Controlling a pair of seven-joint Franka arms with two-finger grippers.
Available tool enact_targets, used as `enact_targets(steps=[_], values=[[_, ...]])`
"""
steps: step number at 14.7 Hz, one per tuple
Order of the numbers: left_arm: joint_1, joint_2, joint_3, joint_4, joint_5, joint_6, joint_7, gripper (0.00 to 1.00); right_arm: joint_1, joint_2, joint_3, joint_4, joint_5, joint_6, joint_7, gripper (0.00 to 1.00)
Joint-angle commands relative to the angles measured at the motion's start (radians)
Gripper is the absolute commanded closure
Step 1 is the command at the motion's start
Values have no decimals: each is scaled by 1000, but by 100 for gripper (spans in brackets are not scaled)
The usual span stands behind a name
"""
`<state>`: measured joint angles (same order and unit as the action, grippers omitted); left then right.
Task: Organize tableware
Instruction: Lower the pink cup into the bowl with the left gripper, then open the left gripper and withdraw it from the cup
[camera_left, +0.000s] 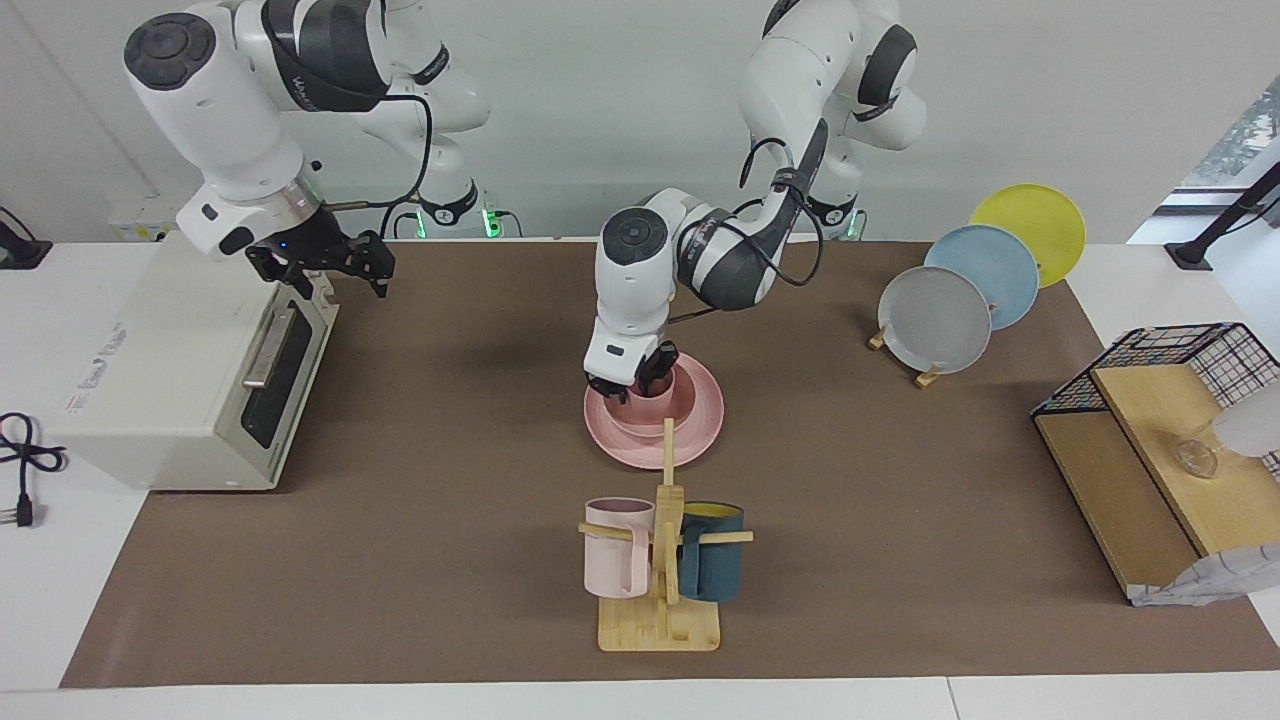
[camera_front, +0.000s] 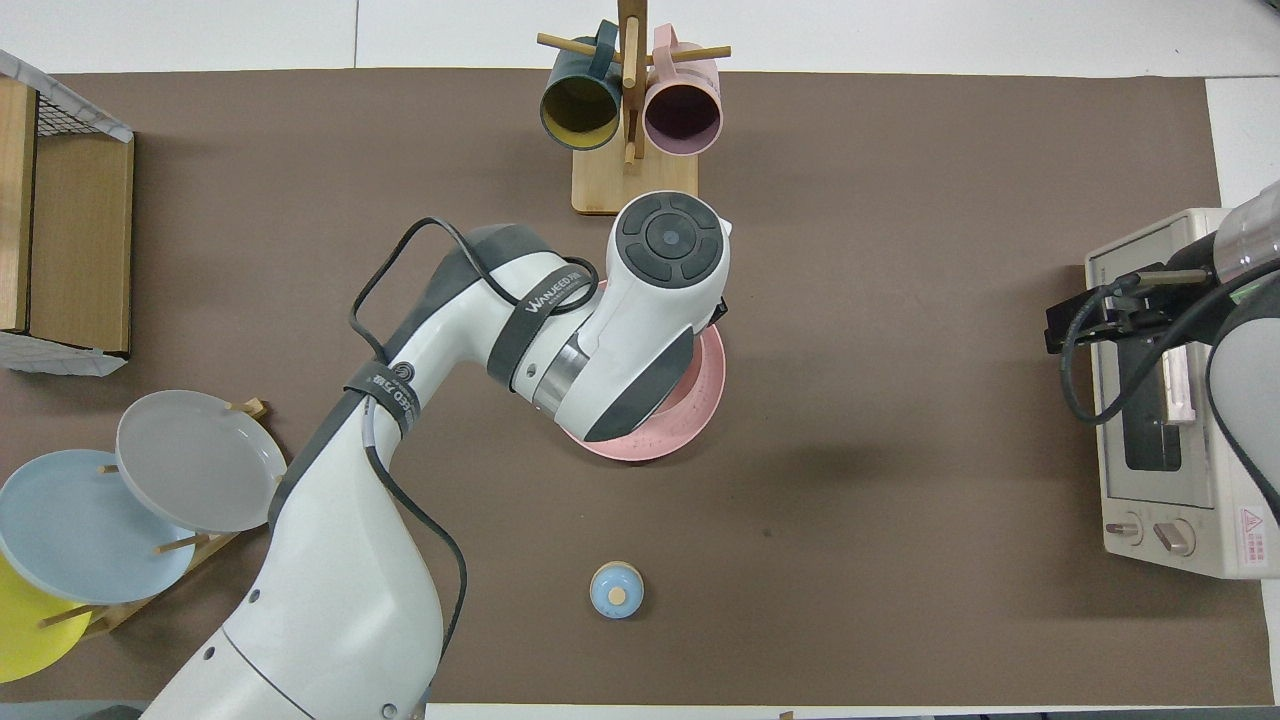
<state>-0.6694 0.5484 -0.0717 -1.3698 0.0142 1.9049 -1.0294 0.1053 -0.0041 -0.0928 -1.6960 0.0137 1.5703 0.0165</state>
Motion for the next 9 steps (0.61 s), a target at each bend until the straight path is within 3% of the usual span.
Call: enact_targets(steps=[1, 4, 9], values=[[75, -145, 0, -17, 6, -114, 87, 0, -16, -7, 4, 7, 19, -19, -27, 0], [201, -263, -2, -15, 6, -220, 178, 0, -18, -11, -15, 6, 9, -16, -35, 0], [482, -432, 1, -29, -29, -408, 608, 0, -18, -25, -13, -7, -3, -6, -36, 0]])
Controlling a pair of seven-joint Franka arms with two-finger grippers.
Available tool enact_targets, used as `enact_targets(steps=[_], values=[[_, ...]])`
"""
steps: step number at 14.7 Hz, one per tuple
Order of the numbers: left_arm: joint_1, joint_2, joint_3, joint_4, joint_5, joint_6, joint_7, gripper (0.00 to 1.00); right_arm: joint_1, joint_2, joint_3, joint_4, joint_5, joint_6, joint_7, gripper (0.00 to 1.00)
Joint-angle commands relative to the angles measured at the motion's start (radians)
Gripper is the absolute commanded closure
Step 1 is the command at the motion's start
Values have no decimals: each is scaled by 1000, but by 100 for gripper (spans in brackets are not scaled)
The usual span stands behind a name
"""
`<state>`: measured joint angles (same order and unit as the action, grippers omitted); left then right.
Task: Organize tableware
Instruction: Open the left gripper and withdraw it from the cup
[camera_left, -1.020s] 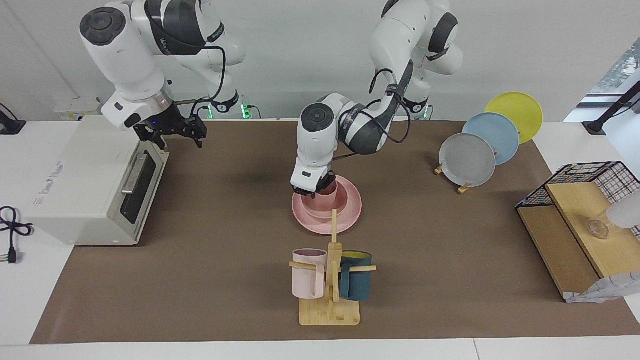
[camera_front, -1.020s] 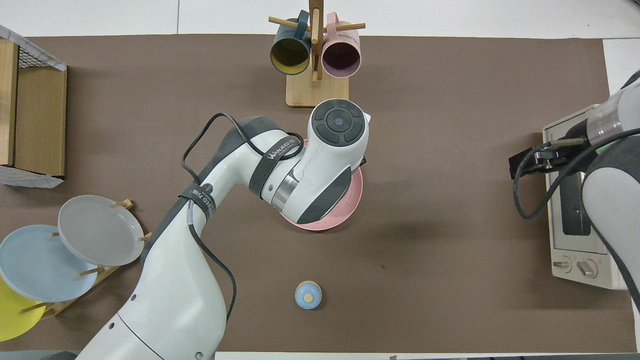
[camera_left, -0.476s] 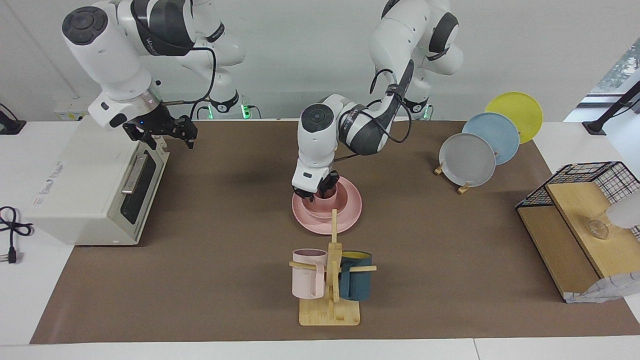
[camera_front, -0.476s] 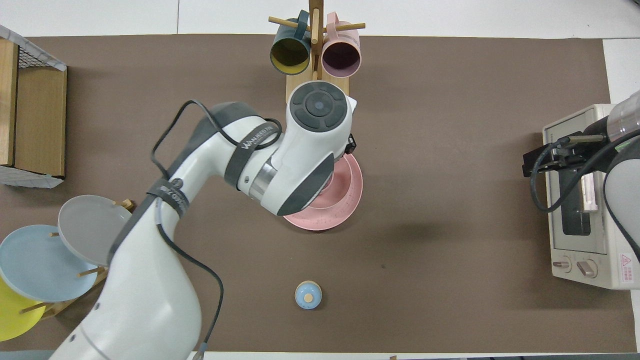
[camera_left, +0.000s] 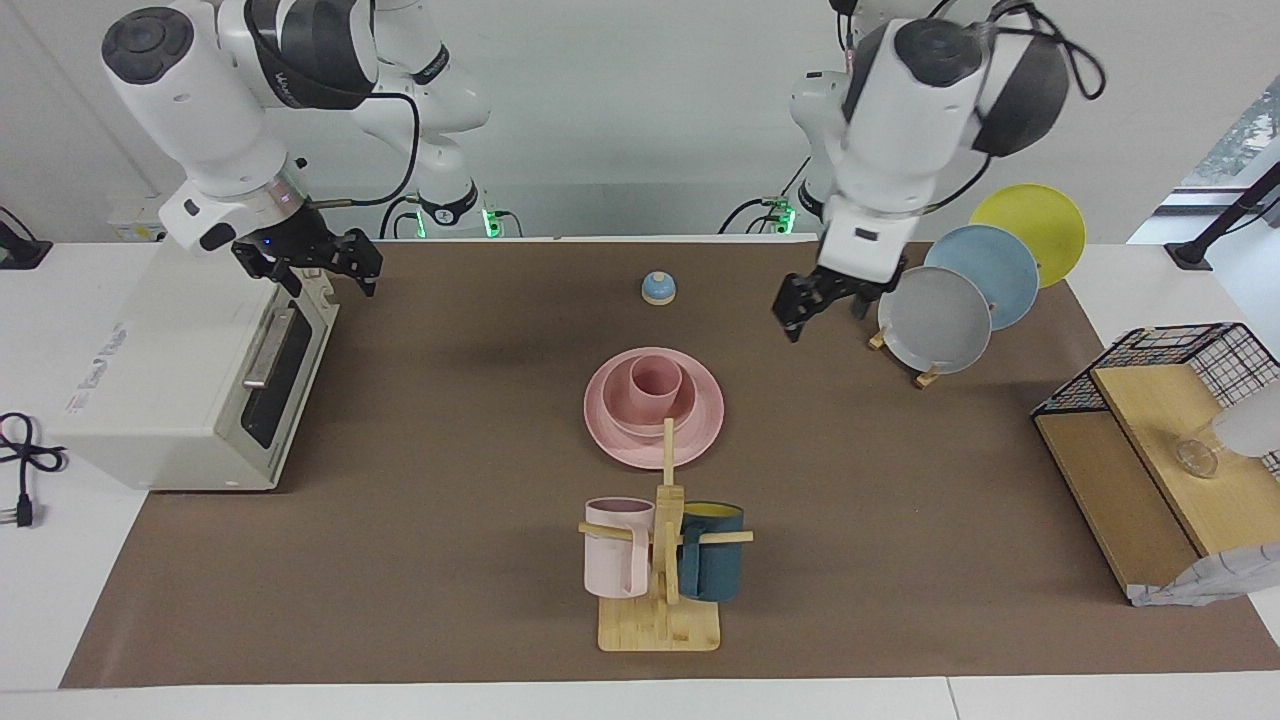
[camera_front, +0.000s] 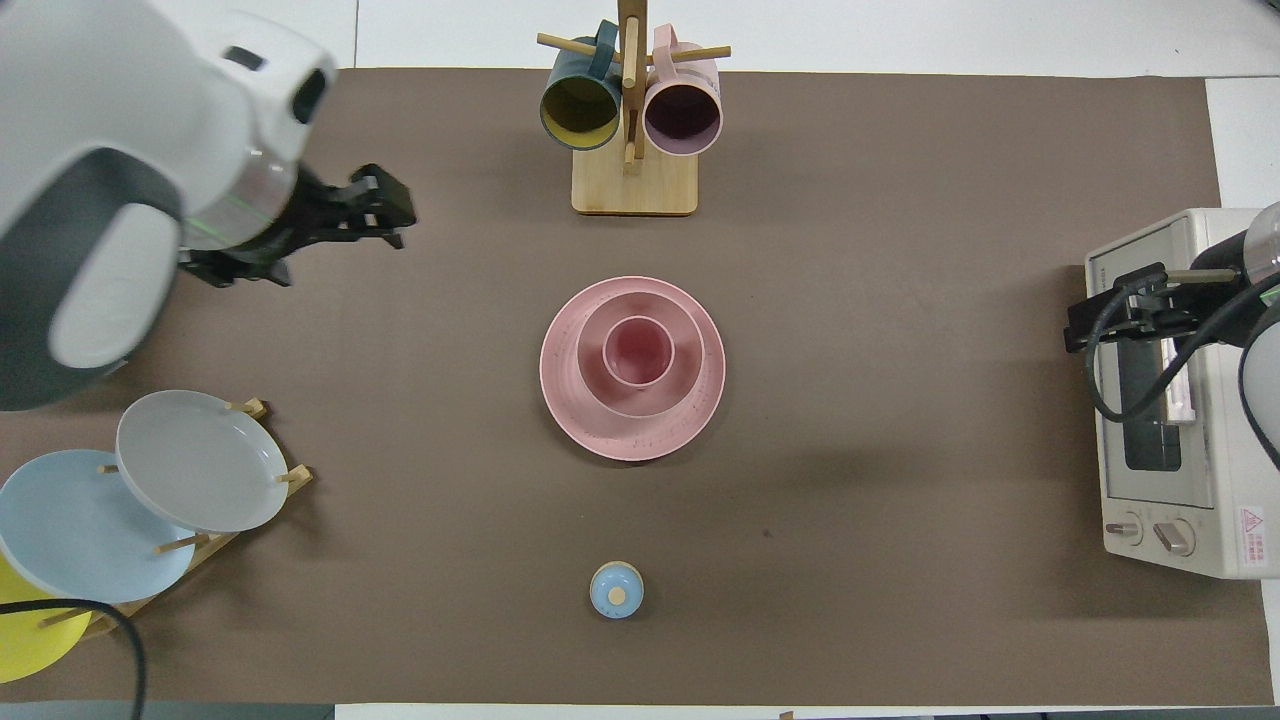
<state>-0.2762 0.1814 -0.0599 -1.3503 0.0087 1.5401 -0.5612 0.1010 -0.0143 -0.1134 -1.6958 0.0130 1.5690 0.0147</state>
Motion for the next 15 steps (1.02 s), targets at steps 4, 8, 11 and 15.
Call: enact_targets(steps=[4, 8, 11, 15], values=[[206, -201, -9, -209, -24, -63, 371, 0, -11, -13, 14, -5, -8, 0, -35, 0], [201, -296, -9, -388, -24, 58, 385, 0, -9, -9, 18, 5, -21, 6, -39, 0], [204, -280, -8, -345, -19, 60, 397, 0, -9, -4, 21, 5, -21, 36, -38, 0], [207, -263, -8, -281, -18, -24, 397, 0, -11, 11, 21, 8, -30, 36, -38, 0]])
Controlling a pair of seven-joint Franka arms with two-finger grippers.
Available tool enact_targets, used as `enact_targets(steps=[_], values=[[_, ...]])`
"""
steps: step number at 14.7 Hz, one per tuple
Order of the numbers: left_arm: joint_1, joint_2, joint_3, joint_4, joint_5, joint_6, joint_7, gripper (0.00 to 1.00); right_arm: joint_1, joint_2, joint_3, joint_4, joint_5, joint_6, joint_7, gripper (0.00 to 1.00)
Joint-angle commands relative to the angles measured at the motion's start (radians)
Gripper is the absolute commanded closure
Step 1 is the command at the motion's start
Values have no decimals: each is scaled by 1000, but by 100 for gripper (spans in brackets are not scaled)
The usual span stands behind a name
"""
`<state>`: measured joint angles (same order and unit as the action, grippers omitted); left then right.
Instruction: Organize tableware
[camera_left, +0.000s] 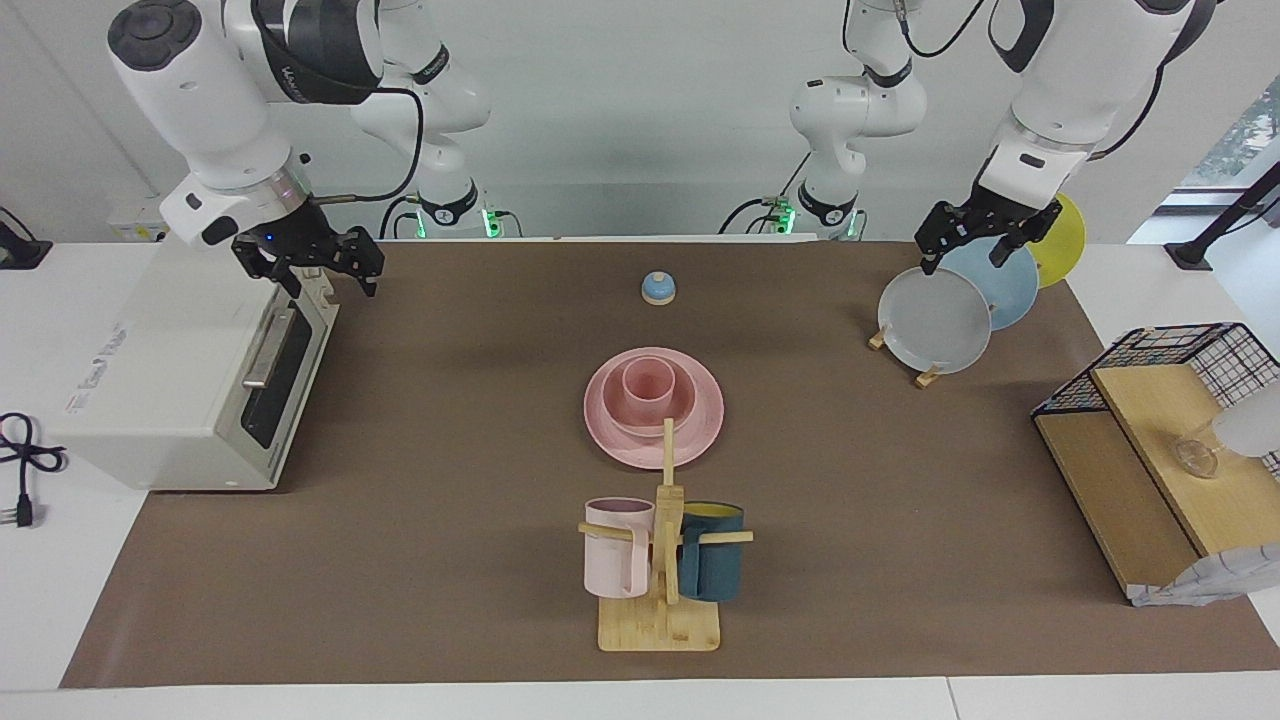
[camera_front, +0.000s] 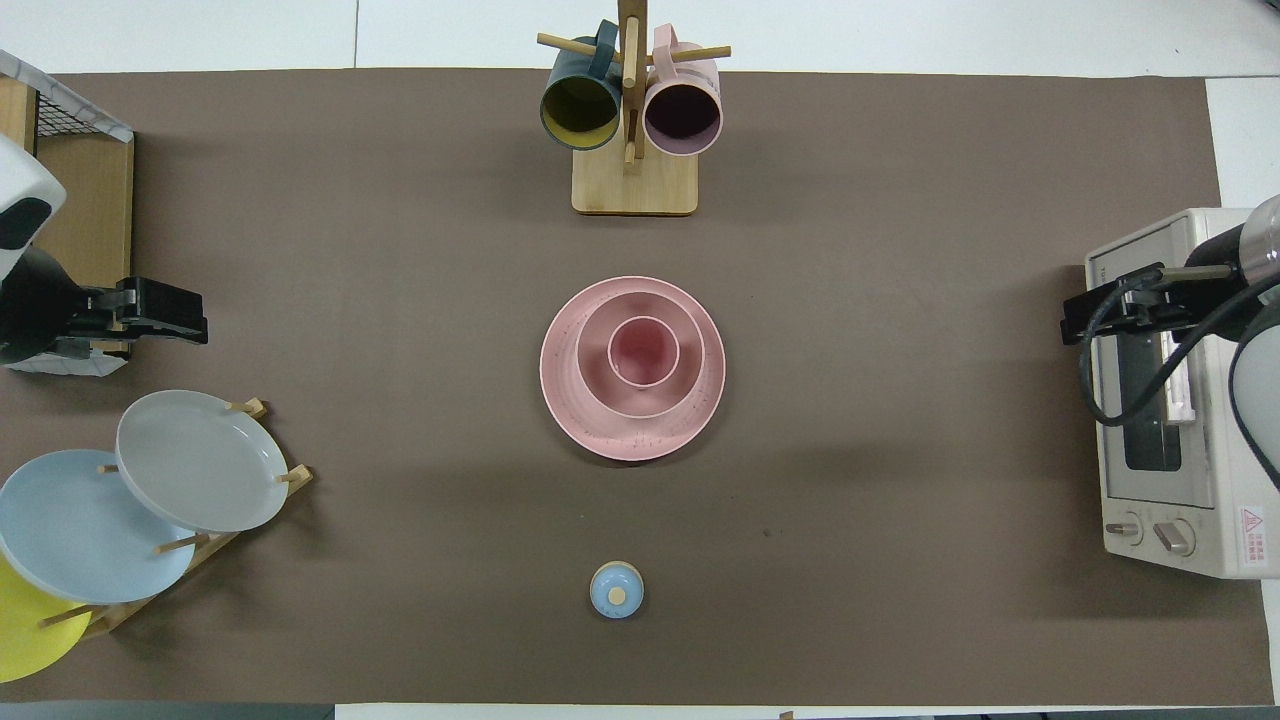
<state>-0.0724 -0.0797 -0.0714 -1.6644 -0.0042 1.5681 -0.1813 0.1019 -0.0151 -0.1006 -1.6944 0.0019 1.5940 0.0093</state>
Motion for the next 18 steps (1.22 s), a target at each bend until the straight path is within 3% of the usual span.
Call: enact_targets(steps=[1, 6, 14, 18], values=[[8, 1, 2, 55, -10, -87, 19, 0, -11, 15, 10, 9, -20, 11, -32, 0], [23, -20, -7, 14, -13, -112, 59, 0, -11, 21, 50, 30, -86, 0, -31, 0], [65, -3, -31, 31, -34, -74, 62, 0, -54, 23, 51, 30, -69, -6, -34, 0], [62, -9, -27, 28, -36, -74, 71, 0, -99, 23, 101, 30, -69, -6, -34, 0]])
